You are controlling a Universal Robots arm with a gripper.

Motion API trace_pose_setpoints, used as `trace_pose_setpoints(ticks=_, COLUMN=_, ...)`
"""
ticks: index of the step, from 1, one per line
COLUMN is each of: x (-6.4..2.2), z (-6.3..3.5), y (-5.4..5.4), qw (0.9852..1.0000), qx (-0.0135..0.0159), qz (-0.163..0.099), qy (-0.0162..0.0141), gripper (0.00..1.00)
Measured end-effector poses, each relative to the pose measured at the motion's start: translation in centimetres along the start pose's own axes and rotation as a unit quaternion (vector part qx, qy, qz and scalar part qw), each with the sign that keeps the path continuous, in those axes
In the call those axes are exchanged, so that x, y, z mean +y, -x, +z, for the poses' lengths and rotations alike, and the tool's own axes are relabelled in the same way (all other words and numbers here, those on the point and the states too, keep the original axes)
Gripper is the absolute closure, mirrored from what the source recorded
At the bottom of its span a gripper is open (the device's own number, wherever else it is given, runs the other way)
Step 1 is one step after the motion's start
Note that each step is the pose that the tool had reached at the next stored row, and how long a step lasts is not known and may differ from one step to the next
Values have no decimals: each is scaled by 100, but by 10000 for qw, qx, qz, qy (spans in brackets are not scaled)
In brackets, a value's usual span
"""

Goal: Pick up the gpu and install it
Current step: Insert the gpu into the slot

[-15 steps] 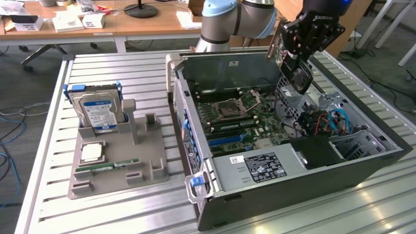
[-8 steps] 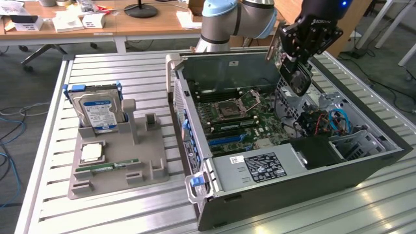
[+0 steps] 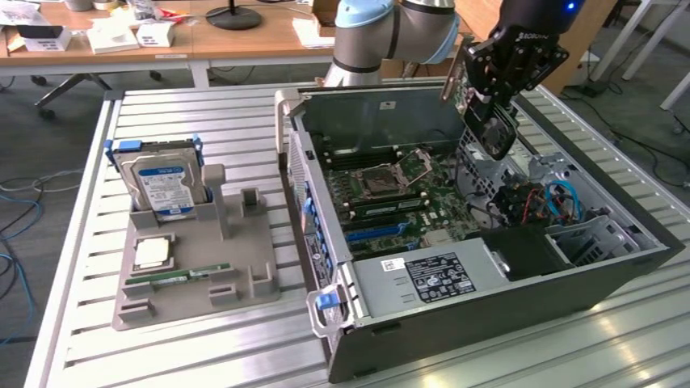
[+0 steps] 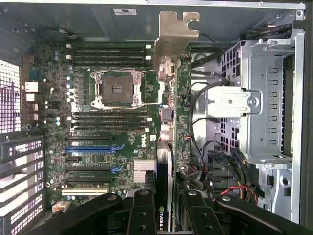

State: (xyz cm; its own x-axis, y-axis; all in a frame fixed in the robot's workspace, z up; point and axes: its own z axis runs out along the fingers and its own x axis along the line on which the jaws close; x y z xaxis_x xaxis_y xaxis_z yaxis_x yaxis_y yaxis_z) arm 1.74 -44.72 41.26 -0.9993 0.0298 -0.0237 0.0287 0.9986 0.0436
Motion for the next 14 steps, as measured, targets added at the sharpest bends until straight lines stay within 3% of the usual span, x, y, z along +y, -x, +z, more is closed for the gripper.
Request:
trace_pose_setpoints(ticks=8, x=0, z=0, y=0, qw=10000, qx=1, qz=-28, qy=0, gripper=74)
trace_pose_setpoints(ticks=14, x=0, z=1, y=0, qw=9995, qx=13, qz=-310, qy=4, gripper=74)
